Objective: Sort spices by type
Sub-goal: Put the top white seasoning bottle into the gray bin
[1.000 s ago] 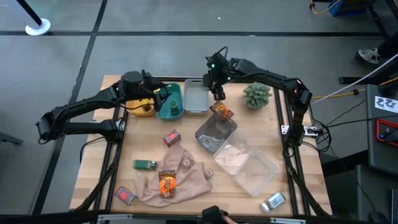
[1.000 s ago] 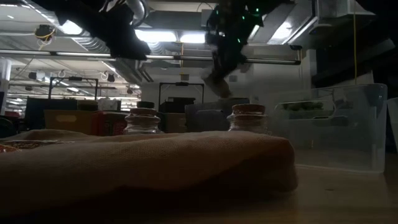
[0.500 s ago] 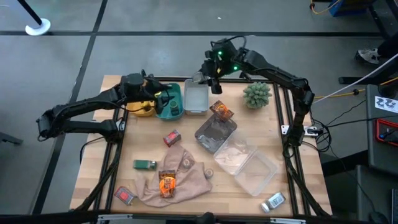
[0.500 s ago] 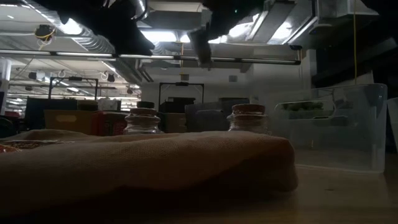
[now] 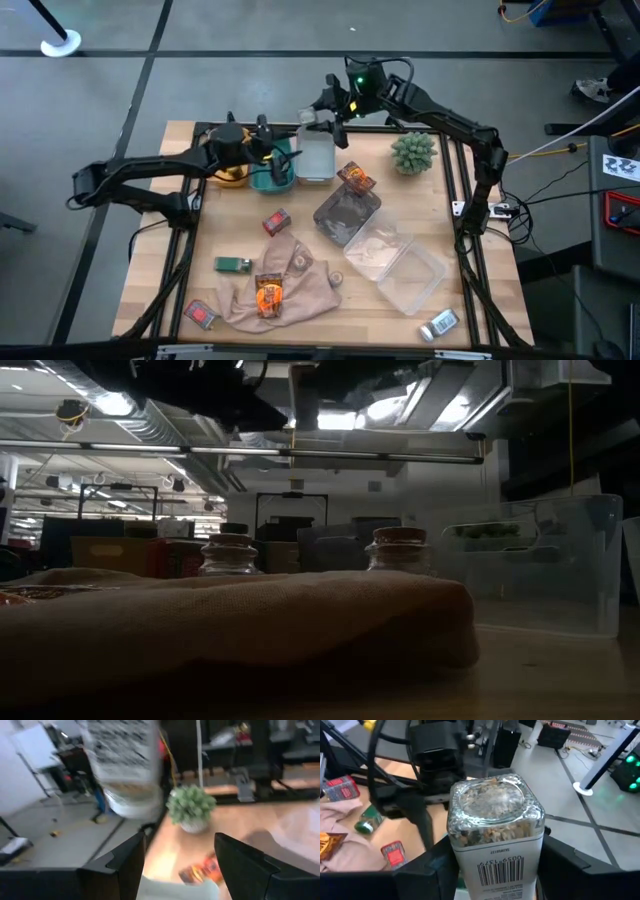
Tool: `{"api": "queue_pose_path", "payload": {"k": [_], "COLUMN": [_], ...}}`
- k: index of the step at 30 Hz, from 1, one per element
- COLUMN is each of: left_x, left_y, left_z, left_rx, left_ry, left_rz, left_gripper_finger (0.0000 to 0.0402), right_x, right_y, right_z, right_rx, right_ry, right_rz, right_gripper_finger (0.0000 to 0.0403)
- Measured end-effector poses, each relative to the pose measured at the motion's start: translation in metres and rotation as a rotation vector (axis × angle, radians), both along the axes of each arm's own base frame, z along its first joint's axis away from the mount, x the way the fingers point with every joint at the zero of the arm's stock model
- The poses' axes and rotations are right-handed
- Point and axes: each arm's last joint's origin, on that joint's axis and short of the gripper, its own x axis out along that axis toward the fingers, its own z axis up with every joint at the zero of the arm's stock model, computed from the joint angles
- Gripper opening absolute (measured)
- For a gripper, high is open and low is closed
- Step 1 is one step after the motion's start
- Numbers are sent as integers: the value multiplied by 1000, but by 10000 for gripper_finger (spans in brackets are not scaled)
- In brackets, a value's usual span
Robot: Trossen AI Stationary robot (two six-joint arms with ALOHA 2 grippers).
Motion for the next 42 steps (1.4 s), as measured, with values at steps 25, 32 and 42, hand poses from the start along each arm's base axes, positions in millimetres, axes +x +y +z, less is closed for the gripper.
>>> {"api": "queue_pose_path", "payload": {"k": [25,32,42], "left_x": [13,14,14], "left_y": [-2,-3,-3], "left_z": [10,10,10], "left_rx": [132,134,125], "left_ry": [-148,-148,-151], "left_rz": [-37,-39,-39], "left_gripper_finger": [221,199,193], "right_x": [16,16,15], "right_y": [31,31,31], "right_z": [9,8,8], "right_rx": [-42,-40,-37], "right_ry": [-95,-91,-88], "right_rz": [88,88,83], "right_gripper_finger": [208,209,216]}}
